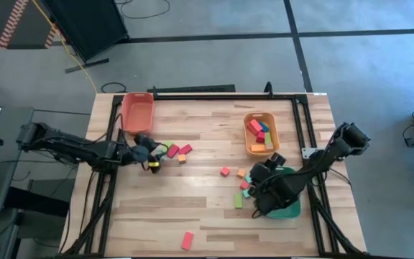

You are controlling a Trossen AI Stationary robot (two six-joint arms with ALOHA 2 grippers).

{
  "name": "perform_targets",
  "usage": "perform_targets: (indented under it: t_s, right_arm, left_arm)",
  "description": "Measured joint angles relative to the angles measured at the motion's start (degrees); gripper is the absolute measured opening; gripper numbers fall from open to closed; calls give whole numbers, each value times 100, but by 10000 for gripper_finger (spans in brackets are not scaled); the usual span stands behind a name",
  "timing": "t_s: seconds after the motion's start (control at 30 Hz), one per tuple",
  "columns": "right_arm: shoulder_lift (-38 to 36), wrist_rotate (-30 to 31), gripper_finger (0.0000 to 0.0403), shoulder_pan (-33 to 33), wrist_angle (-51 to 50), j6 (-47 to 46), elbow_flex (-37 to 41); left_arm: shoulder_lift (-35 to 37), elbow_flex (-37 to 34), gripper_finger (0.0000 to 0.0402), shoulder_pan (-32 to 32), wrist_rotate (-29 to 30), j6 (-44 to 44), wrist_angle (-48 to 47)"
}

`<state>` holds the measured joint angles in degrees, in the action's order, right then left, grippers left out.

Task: Sort blocks by size
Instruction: Put the small rectangular green block into the green bin

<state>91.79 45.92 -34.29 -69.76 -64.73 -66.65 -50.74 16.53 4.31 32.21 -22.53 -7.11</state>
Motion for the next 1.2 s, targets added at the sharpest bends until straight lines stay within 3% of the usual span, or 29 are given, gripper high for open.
perform_targets:
  t_s: [0.3,0.5,1.2]
  right_arm:
    - [0,1062,249,206,1425,1531,-16]
    - [2,1324,249,364,1893,2130,-16]
    - [39,1315,249,508,2383,2477,135]
  left_arm:
    - [0,0,224,-823,-684,283,-29]
    - [-133,4,224,-1212,-1026,445,12]
    - [-2982,1252,224,-1638,-1236,1047,-75]
